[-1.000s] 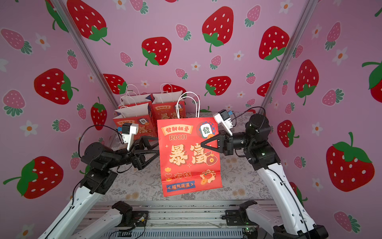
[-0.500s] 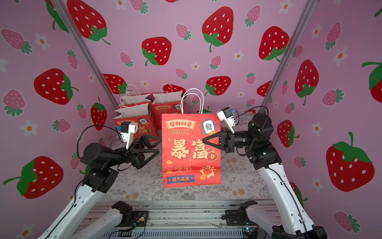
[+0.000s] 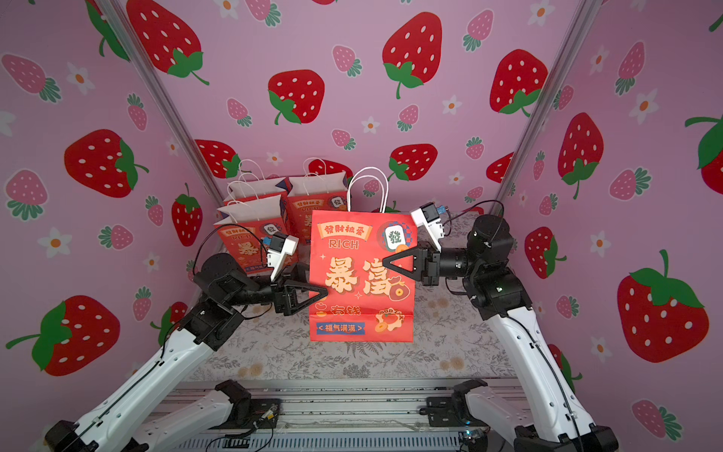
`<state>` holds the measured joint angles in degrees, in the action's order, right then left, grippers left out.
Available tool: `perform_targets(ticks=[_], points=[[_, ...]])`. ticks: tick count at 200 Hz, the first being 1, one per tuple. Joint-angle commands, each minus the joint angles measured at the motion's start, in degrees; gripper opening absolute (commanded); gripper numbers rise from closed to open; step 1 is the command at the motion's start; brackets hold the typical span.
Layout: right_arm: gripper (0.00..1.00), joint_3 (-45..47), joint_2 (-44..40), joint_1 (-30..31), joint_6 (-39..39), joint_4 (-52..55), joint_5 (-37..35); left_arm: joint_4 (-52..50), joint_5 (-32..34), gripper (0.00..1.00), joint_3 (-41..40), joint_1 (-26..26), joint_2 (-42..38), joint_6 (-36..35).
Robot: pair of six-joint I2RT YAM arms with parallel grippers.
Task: Put away the paper bag
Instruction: Press the paper bag.
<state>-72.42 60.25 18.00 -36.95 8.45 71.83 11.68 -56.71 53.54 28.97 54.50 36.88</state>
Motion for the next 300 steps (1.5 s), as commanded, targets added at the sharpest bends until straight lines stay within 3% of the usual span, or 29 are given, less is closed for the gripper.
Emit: perform_targets(ticks=[1, 30, 69, 77, 98, 116, 159, 180, 199, 235, 300], points=[[0.00, -1.53, -0.18, 0.35, 2.45, 1.55, -0.83, -1.90, -0.84, 0.63, 2.62, 0.30, 0.98, -2.75], [0.00, -1.91, 0.10, 0.62, 3.66, 2.98, -0.38, -2.25, -0.51, 0.47, 2.62, 0.23, 1.53, -3.05], [0.00, -2.20, 0.43, 2.27, 6.01, 4.98, -0.45, -1.43, -0.25, 0.54, 2.58, 0.38, 1.90, -2.61], [0.00, -2.28, 0.54, 2.60, 6.63, 5.79, -0.84, -1.35, -0.19, 0.48, 2.62, 0.39, 2.16, -2.63], [0.02, -2.13, 0.74, 2.83, 7.07, 6.32, -1.42, -2.02, 0.53, 0.22, 2.54, 0.38, 2.43, -3.09], [0.14, -1.75, 0.51, 2.83, 6.89, 6.32, -2.26, -3.46, 1.65, 0.00, 2.52, 0.37, 2.16, -4.25], [0.58, 3.25, -2.67, 2.83, 5.07, 4.80, -2.40, -7.83, 2.76, 0.00, 2.88, -0.47, 1.23, -6.81], [0.69, 8.79, -5.95, 3.18, 2.58, 1.17, -4.05, -7.92, 2.57, 0.00, 2.70, -0.97, 1.04, -6.96], [0.72, 12.67, -7.67, 3.60, 0.99, -1.75, -5.47, -7.57, 2.29, 0.00, 2.53, -1.10, 1.71, -6.83], [0.67, 13.10, -6.33, 4.35, 1.35, -0.08, -5.43, -7.32, 2.88, 0.00, 2.30, -1.06, 1.25, -6.91], [0.27, 12.24, -5.94, 4.50, 3.87, 5.92, -8.25, -11.63, 5.82, 0.00, 2.68, -1.11, -1.07, -10.49]])
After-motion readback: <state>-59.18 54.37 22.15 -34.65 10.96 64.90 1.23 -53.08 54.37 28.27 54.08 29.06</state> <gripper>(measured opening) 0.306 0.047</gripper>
